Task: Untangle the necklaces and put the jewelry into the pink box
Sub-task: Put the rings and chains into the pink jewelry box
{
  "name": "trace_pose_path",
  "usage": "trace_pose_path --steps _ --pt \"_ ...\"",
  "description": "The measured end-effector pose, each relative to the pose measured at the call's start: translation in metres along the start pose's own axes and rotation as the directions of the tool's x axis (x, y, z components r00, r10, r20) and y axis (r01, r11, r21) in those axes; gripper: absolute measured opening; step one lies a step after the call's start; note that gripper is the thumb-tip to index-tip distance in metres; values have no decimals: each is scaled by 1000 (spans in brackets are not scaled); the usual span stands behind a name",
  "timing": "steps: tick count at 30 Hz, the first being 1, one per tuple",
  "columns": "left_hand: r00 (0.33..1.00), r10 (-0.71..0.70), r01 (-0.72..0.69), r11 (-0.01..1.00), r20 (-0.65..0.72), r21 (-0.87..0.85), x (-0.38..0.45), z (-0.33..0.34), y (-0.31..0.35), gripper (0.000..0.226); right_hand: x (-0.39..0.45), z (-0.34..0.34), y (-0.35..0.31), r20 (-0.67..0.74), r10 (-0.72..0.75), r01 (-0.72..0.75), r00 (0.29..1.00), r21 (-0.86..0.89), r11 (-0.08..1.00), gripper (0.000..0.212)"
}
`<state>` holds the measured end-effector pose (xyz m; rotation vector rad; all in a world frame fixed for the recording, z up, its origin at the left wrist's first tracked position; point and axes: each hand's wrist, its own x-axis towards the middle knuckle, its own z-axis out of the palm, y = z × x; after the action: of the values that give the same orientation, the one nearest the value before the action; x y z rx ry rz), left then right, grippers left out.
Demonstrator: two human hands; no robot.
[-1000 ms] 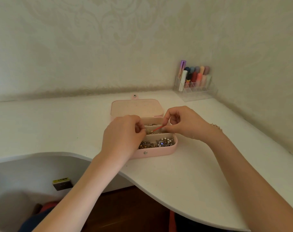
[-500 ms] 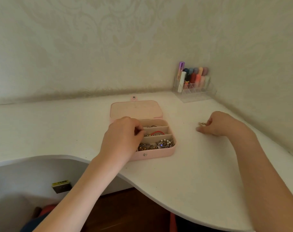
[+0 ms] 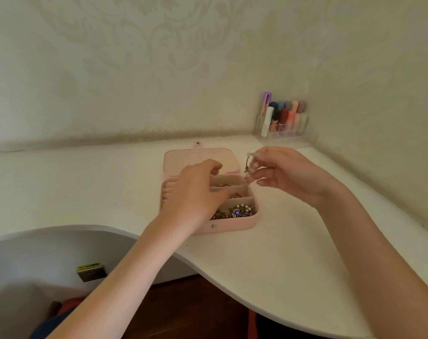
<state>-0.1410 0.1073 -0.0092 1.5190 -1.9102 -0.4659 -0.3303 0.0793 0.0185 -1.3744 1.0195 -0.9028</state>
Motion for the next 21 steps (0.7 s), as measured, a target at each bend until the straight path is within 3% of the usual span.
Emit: trace_pose_path --steps 3,5,7,9,11,15,21 --pt "988 -35 78 954 151 -290 4 1 10 17 0 14 -2 70 -88 72 994 207 976 11" --pt "977 -51 160 813 206 -559 5 1 7 19 2 15 -2 49 -108 93 993 244 965 8" --pt "968 -84 232 662 237 -712 3 -1 4 14 4 11 1 -1 -103 101 995 179 979 8" --pt "965 -106 253 615 240 -747 1 -3 2 13 7 7 5 -47 -85 88 995 50 995 12" --pt "969 -149 248 632 199 -734 1 -3 0 17 8 6 9 -52 -59 57 997 -32 998 14" --pt "983 -135 74 916 -128 -395 1 -1 -11 9 8 11 13 -126 -17 -21 992 -296 955 16" --pt "972 -59 35 993 -228 -109 -10 4 -18 6 13 17 20 -181 -37 -65 983 -528 847 17"
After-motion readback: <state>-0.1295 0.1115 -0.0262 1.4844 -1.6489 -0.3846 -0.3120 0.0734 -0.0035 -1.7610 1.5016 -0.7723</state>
